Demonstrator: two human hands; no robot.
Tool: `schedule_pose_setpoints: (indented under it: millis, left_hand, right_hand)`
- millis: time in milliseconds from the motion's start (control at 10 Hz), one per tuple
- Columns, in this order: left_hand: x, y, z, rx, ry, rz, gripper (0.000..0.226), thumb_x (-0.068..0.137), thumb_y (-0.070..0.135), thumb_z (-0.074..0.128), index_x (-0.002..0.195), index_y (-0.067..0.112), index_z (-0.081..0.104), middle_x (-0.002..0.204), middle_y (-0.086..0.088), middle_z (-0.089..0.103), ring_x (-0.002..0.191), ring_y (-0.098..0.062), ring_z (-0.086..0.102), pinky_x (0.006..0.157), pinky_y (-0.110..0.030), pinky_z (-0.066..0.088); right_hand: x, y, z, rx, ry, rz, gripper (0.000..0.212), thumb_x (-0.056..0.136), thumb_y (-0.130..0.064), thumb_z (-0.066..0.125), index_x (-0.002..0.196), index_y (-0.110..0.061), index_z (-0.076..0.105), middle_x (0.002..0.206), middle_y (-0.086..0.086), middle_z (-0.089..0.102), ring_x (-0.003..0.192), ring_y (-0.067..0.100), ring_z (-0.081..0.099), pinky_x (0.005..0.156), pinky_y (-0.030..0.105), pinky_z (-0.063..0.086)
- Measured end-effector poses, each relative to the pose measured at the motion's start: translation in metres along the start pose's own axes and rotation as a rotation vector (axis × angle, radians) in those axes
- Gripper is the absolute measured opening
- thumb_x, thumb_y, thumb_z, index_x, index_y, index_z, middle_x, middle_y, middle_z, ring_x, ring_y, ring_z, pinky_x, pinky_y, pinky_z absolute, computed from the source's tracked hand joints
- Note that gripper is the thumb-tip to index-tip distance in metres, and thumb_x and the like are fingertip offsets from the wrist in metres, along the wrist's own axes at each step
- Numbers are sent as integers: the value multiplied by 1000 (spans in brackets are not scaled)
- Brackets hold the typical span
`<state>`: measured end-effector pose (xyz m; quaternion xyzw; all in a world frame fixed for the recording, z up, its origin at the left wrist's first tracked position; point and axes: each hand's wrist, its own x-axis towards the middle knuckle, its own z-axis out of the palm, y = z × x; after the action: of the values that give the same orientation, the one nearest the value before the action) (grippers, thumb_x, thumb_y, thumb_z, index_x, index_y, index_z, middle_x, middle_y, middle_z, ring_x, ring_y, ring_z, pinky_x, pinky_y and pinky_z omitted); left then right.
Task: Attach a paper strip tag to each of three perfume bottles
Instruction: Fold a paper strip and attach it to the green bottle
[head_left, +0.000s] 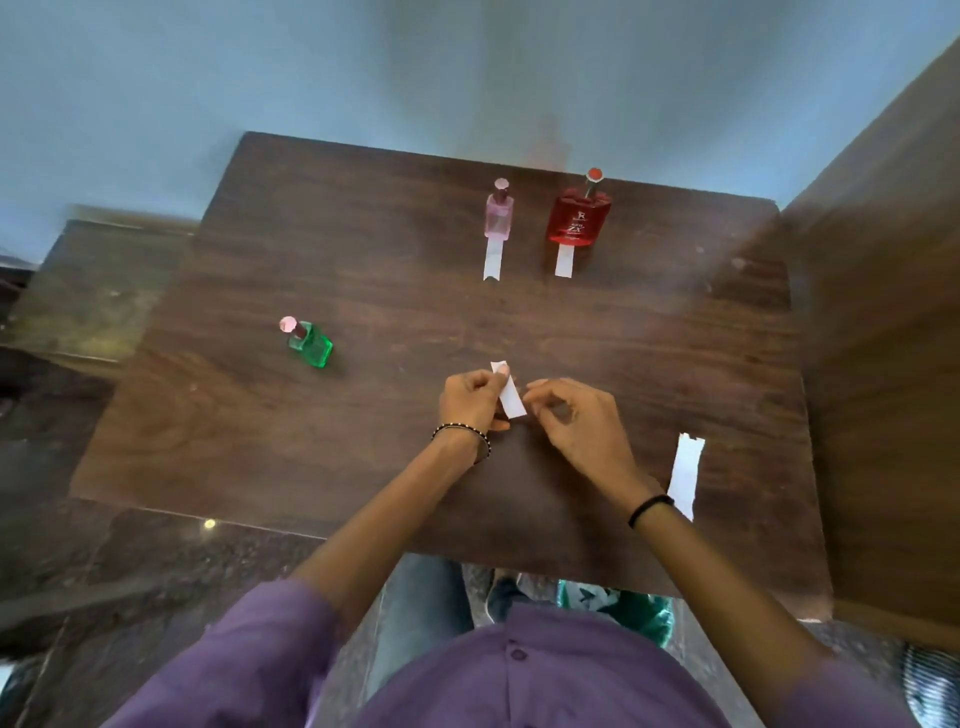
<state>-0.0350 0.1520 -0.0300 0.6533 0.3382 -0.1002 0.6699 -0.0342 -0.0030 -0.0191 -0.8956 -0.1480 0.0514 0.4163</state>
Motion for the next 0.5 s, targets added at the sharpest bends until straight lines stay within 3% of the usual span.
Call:
schedule_pose_setpoints:
  millis: [200, 300, 400, 500]
  left_hand:
    - [15, -5, -44, -1, 82, -17, 24, 98, 24, 61, 83, 8, 71, 77, -12, 68, 60, -17, 64, 43, -21, 51]
    - [21, -4, -55, 61, 86, -39, 24, 96, 9, 55, 77, 13, 67, 78, -13, 69, 56, -17, 64, 44, -24, 53]
    - [22, 4, -63, 166, 113, -27, 16, 96, 3, 49, 93, 3, 65, 79, -10, 68, 56, -12, 63, 40, -18, 49]
    - [26, 3, -72, 272, 104, -24, 28, 97, -6, 50, 124, -3, 59, 103, -12, 65, 65, -7, 58, 43, -8, 44]
  right_hand:
    - [54, -46, 42, 48, -100, -24, 14, 87, -5, 68, 95, -15, 76, 92, -4, 76, 79, 5, 66, 70, 14, 51]
    - [83, -79, 68, 80, -191, -43, 13, 88, -15, 72, 100, -15, 74, 92, -5, 76, 79, 6, 67, 73, 13, 48]
    - [109, -105, 101, 117, -320, -72, 26, 87, -29, 76, 109, -16, 71, 102, -6, 74, 88, 9, 68, 77, 16, 49]
    - [129, -121, 137, 116, -493, -82, 52, 81, -42, 80, 123, -17, 63, 122, -4, 69, 101, 10, 65, 83, 26, 54]
